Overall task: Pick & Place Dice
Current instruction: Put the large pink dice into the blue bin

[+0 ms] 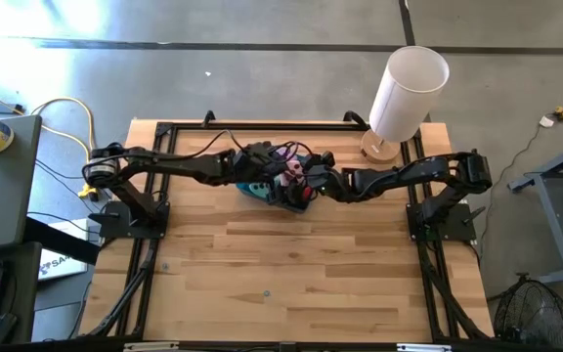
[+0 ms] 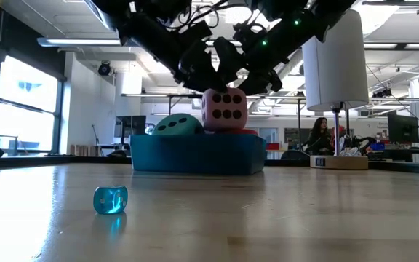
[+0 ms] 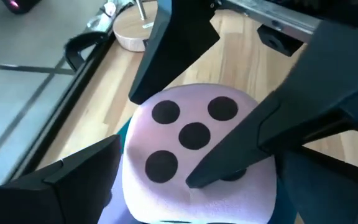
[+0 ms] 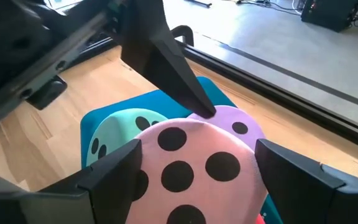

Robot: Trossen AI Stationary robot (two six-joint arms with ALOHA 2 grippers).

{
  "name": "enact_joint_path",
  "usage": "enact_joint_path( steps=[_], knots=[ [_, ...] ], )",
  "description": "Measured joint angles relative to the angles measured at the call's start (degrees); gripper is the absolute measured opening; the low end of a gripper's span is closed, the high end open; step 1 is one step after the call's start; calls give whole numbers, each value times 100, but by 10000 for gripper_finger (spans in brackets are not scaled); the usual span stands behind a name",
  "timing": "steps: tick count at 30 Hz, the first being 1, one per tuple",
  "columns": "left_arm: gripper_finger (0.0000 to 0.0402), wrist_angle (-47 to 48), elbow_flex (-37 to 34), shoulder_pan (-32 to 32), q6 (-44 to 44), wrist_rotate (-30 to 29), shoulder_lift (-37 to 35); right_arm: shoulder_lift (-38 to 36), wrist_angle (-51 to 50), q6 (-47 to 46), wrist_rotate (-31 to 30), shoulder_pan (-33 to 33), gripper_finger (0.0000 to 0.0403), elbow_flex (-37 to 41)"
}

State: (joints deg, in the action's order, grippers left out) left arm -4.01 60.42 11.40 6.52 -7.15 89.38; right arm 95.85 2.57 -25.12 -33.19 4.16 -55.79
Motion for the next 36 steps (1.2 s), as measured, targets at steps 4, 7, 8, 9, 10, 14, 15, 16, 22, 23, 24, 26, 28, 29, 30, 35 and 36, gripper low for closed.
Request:
enact_joint_path(
  steps=[4,7,8,9,10,14,15,16,22,23,24,26,28,29,30,35,36],
  knots=[
    [400,50,0,-144,283,-330,-140,-2,-25,-65,4,0,305,0],
    [400,117,0,-312,533,-639,-274,-4,-40,-85,9,9,305,0],
    [400,163,0,-380,542,-744,-343,-4,-45,-75,12,11,305,0],
    [400,121,25,-463,514,-875,-440,-4,-63,-46,22,11,305,0],
    [400,222,68,-536,569,-1066,-555,-8,-87,-70,17,7,305,0],
    [400,554,63,-876,367,-1614,-849,-4,-87,-7,8,7,305,0],
    [400,654,60,-979,293,-1680,-952,-4,-87,12,-34,3,305,0],
    [400,671,63,-1092,240,-1740,-1037,-2,-76,36,-65,2,305,0],
    [400,1013,55,-1786,136,-1750,-1237,-66,244,509,-286,4,305,35],
    [400,1063,55,-1903,93,-1768,-1243,-65,340,589,-282,4,305,37],
    [400,1134,55,-2010,49,-1783,-1244,-67,405,667,-271,4,305,39],
    [400,1356,50,-2195,-58,-1793,-1236,-145,424,758,-243,7,305,49],
    [400,1534,50,-2350,-191,-1811,-1199,-177,458,820,-243,7,305,52],
    [400,1644,43,-2422,-264,-1813,-1196,-177,506,883,-243,8,305,52],
    [400,1737,41,-2488,-355,-1815,-1196,-177,541,929,-243,10,305,50],
    [400,1830,-96,-2781,-780,-1828,-1192,-204,677,1067,-259,46,305,52],
    [400,1814,-135,-2830,-848,-1828,-1190,-205,682,1067,-267,46,305,52]
  ],
)
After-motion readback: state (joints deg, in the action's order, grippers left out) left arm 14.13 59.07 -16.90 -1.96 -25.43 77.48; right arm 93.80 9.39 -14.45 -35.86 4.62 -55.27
